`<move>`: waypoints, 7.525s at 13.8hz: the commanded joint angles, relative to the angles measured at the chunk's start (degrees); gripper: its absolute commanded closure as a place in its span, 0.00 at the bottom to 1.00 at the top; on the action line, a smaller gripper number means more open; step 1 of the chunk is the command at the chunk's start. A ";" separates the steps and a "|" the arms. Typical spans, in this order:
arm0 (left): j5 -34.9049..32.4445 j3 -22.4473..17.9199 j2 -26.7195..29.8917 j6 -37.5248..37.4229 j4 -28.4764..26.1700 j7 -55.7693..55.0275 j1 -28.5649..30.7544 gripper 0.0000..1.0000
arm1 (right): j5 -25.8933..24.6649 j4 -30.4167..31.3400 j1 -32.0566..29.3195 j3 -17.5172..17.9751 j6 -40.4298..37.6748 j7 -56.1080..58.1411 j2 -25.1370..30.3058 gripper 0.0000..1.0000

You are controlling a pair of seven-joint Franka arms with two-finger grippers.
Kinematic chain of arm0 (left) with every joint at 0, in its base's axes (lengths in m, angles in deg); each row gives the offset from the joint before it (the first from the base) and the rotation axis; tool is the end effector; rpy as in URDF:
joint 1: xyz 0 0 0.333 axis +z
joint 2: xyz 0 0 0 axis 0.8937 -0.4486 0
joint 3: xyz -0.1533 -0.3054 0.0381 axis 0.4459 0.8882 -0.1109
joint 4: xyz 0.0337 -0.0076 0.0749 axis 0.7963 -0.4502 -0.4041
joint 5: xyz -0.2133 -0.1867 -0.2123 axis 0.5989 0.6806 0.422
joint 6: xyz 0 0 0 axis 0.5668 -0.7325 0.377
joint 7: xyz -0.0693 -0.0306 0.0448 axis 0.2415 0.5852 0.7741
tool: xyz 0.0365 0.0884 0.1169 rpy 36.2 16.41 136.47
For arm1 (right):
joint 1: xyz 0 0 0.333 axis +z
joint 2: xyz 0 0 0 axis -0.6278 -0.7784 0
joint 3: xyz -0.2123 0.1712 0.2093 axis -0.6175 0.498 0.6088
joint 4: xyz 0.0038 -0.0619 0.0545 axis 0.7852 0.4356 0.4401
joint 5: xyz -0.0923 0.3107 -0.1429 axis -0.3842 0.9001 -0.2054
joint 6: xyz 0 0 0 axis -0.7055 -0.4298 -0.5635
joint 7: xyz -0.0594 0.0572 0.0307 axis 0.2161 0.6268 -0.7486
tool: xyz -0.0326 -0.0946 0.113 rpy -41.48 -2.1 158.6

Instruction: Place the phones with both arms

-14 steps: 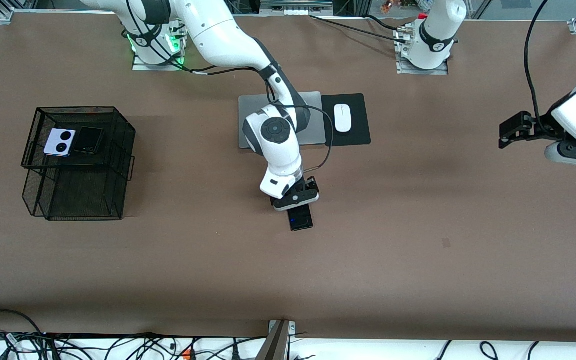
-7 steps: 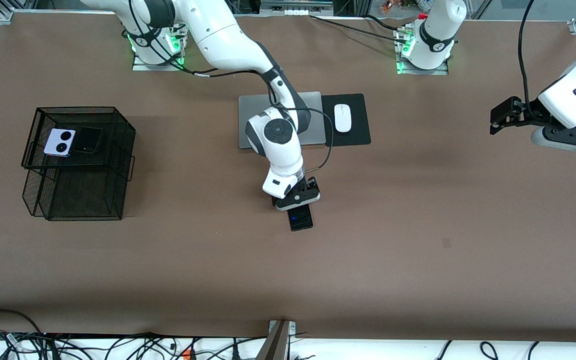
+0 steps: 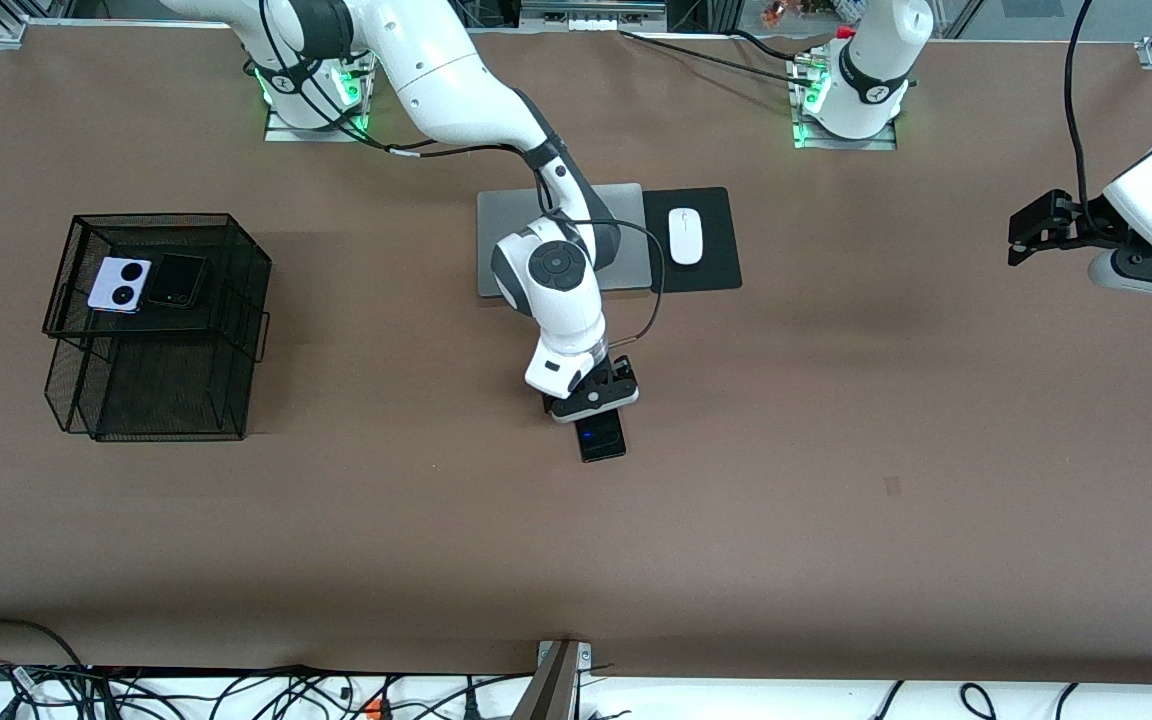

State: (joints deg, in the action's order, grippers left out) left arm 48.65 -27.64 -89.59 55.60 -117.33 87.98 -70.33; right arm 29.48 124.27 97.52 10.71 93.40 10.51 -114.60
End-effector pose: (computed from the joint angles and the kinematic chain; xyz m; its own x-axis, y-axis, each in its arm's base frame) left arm 0.5379 -0.0267 0.5998 0.9787 -0.1932 -0.0697 -0.1962 -0.9798 -0.0389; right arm 0.5711 0.5429 0.1706 0.9102 0.2694 0.3145 0.2968 -0.9540 -0.0418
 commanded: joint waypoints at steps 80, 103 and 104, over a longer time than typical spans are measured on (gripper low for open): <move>1.94 -0.22 0.94 -2.13 1.24 -7.59 0.65 0.00 | 16.56 41.51 -21.19 -29.49 -13.20 54.59 24.75 1.00; 1.94 -0.31 0.94 -2.48 1.42 -7.59 0.65 0.00 | 17.53 40.80 -22.77 -29.49 -20.67 54.77 24.75 0.01; 1.94 -0.31 0.94 -2.48 1.42 -7.59 0.65 0.00 | 17.53 40.63 -22.77 -29.49 -20.76 54.77 24.75 0.01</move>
State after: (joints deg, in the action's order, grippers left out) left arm 50.38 -27.83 -88.80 53.87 -116.56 80.56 -69.82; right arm 45.70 165.36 75.58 -19.07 73.74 63.58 -90.74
